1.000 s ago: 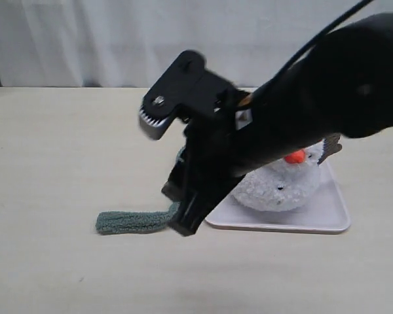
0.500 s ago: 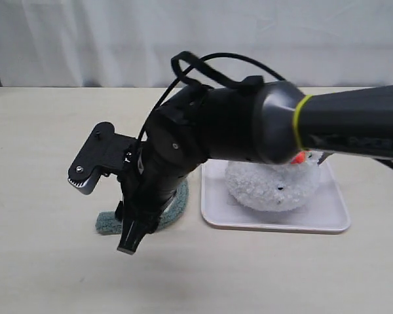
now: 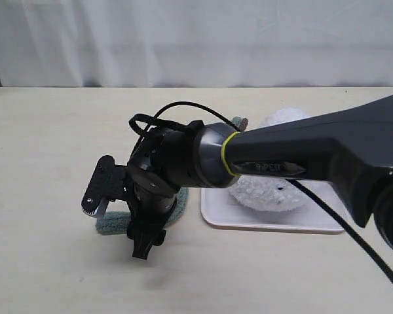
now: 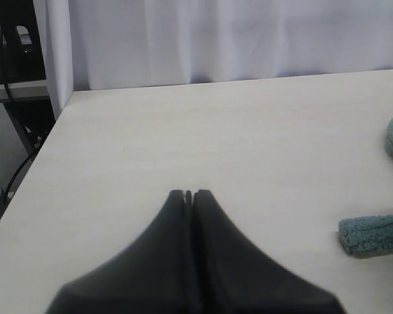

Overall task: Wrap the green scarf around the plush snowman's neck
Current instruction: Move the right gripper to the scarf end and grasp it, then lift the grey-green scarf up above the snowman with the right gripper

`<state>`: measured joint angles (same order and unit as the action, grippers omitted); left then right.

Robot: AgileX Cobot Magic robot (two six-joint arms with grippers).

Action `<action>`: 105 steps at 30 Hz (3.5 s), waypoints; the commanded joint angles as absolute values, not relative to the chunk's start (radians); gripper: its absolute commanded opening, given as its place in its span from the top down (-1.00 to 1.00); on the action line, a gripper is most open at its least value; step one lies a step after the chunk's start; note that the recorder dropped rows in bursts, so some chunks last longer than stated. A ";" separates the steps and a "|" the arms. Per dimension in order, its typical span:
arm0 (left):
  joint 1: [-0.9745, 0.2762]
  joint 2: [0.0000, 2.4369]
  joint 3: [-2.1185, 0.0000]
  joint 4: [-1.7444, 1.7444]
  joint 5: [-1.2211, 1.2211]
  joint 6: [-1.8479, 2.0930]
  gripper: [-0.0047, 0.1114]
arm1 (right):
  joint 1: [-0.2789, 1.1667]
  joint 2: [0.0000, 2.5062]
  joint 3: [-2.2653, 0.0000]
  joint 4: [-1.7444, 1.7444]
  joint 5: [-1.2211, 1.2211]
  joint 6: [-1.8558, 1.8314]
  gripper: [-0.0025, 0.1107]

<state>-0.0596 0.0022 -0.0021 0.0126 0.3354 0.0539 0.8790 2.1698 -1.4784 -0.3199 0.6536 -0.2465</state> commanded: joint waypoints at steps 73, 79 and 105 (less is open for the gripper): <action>-0.067 0.000 0.000 0.015 0.323 0.049 0.92 | 0.691 1.362 -1.156 -1.240 0.517 0.643 0.88; -0.067 0.000 0.000 0.015 0.323 0.049 0.92 | 0.631 1.395 -1.156 -1.259 0.415 0.678 0.88; -0.067 0.000 0.000 0.015 0.323 0.049 0.92 | 0.349 1.610 -1.176 -1.398 0.057 0.912 0.88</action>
